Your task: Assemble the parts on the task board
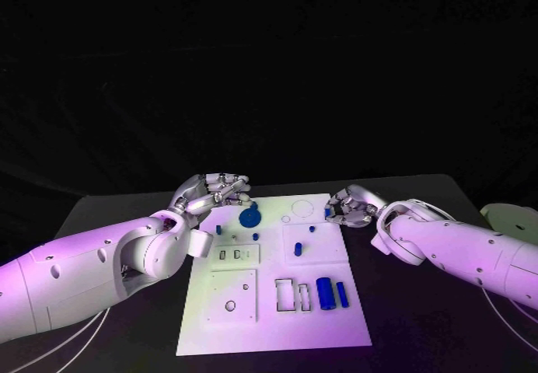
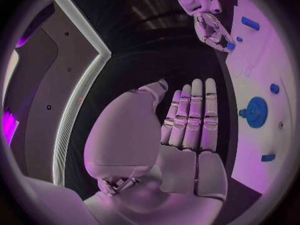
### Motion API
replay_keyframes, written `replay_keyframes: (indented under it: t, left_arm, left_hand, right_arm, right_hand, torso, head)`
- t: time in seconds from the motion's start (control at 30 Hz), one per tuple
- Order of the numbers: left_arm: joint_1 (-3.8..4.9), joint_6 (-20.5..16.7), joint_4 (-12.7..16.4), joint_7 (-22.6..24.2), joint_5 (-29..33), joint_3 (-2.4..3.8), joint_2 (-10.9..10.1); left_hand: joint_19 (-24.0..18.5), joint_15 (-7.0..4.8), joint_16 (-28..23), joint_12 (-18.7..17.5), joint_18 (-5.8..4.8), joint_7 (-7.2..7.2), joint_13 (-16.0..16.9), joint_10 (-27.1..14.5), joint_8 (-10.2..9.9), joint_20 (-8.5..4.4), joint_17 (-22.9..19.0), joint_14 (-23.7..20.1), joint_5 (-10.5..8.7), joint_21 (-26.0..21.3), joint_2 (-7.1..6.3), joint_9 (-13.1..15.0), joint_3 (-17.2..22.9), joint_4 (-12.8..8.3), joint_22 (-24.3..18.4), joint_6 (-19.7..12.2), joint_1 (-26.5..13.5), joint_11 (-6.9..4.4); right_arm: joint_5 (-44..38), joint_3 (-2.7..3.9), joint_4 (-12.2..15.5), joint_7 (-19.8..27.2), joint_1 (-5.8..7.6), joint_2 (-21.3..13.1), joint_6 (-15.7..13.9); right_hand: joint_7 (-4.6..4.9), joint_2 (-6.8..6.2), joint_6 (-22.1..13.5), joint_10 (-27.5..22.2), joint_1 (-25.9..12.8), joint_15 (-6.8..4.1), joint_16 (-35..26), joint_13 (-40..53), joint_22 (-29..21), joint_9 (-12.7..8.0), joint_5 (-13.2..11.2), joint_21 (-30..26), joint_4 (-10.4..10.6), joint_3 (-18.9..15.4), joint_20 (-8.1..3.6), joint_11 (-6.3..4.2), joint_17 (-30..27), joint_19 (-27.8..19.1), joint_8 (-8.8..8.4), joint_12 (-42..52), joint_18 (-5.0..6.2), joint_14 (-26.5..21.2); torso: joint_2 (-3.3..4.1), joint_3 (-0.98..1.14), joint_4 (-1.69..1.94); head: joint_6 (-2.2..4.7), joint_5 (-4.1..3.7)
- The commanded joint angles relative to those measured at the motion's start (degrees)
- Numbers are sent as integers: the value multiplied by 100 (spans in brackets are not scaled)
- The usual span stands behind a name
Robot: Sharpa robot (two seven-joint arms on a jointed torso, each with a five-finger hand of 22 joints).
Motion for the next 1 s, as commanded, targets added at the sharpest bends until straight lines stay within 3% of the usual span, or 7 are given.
replay_keyframes:
  t: [0.03, 0.33, 0.5, 0.7, 1.0]
  left_arm:
    - [3, 73, 18, 27, 22, 4, 2]
    - [4, 79, 18, 25, 22, 4, -7]
    - [4, 85, 15, 24, 22, 4, -16]
    - [4, 84, 5, 26, 22, 4, -27]
    - [3, 79, -29, 34, 33, 3, -37]
  left_hand:
    - [-30, 15, -35, -15, 60, 43, -6, -32, -32, 9, 9, -38, -6, -30, 13, 7, 29, 6, -6, -4, -52, -13]
    - [-36, 17, -35, -6, 62, 45, -1, -35, -34, 14, 22, -39, -6, -27, 16, 12, 35, 2, -6, 2, -76, -12]
    - [-36, 17, -35, -6, 62, 45, -1, -35, -34, 14, 22, -39, -6, -27, 16, 12, 35, 2, -6, 2, -76, -12]
    - [-36, 17, -35, -6, 62, 45, -1, -35, -34, 14, 22, -39, -6, -27, 16, 12, 35, 2, -6, 2, -76, -12]
    - [-36, 17, -35, -4, 64, 46, 0, -35, -35, 15, 27, -38, -6, -25, 17, 14, 38, -1, -6, 4, -83, -12]
  right_arm:
    - [-72, -2, -5, -54, -7, 16, -62]
    - [-69, -1, 31, -91, -8, 7, -273]
    - [-50, 0, 191, -90, -8, -54, -442]
    - [-74, 12, 553, -179, 0, -176, -724]
    - [-487, 33, 1400, -531, 70, -362, -949]
  right_hand:
    - [-3, 52, 48, 19, -41, -53, -20, 10, 386, 12, -20, 40, 31, 15, -27, -28, 658, 17, 46, 26, -51, 408]
    - [-48, 115, 124, 53, -42, -85, -9, 37, 426, 37, -22, 75, 35, 32, -54, -67, 688, 49, 115, 52, -61, 416]
    - [-80, 180, 176, 96, -23, -111, 3, 77, 478, 58, -10, 124, 26, 61, -79, -96, 717, 91, 169, 90, -76, 424]
    - [-103, 246, 201, 105, 1, -132, 4, 81, 481, 77, 10, 121, 11, 101, -99, -118, 721, 93, 212, 90, -76, 426]
    - [-112, 305, 208, 113, 0, -141, 24, 77, 555, 90, 10, 196, 16, 126, -111, -128, 772, 153, 238, 86, -98, 439]
  torso:
    - [4, 1, 5]
    - [1, -1, 2]
    - [-2, 3, 1]
    - [-8, 0, -7]
    - [-53, -32, -38]
  head:
    - [0, -10]
    - [-9, -1]
    - [-15, 16]
    - [-5, 20]
    - [-10, 65]
